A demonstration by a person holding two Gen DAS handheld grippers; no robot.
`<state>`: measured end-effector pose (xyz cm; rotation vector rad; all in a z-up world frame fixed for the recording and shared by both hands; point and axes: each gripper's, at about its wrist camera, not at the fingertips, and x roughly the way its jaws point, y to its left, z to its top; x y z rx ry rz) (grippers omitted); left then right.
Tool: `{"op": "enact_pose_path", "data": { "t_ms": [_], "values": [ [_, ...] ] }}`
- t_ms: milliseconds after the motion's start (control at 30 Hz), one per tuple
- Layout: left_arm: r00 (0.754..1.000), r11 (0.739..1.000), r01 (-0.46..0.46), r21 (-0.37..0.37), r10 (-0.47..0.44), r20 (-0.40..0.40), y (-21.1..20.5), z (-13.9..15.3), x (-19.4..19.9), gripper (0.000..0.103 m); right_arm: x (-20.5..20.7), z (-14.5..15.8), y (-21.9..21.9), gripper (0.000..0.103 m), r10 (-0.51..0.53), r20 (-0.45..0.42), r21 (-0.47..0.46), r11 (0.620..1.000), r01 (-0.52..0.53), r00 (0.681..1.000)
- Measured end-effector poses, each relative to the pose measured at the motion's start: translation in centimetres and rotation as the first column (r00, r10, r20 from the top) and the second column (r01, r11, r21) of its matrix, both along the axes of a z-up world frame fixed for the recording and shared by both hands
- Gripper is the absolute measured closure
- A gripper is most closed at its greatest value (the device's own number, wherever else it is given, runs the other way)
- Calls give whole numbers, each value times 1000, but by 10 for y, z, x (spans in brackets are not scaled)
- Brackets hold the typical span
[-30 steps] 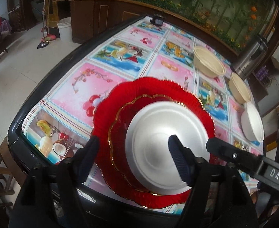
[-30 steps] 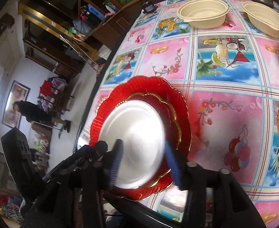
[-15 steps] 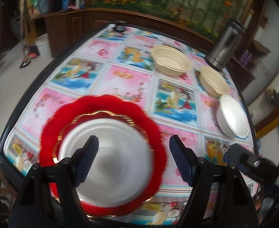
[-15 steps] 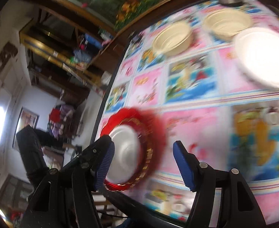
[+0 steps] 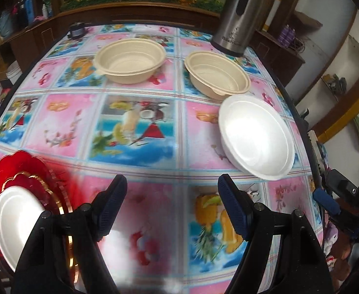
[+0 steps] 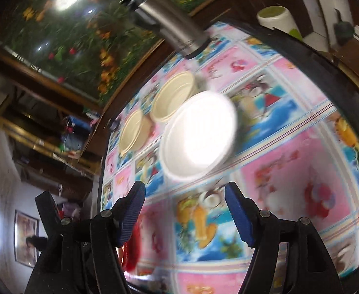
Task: Organize plates and bowls
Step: 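Move the left tool to the second white plate and grasp its rim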
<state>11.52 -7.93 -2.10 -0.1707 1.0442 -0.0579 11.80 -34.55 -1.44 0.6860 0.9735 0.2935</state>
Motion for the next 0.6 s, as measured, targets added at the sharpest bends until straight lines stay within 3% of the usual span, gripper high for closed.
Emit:
{"op": "enact_pose_path", "data": {
  "t_ms": [267, 600],
  "values": [
    [999, 998, -21, -52, 19, -31, -23, -17, 38, 27, 37, -25, -21, 33, -30, -50, -1, 1000, 30, 998],
    [998, 999, -17, -33, 15, -63, -44, -37, 61, 27, 67, -47, -27, 35, -50, -90, -14, 999, 49, 995]
  ]
}}
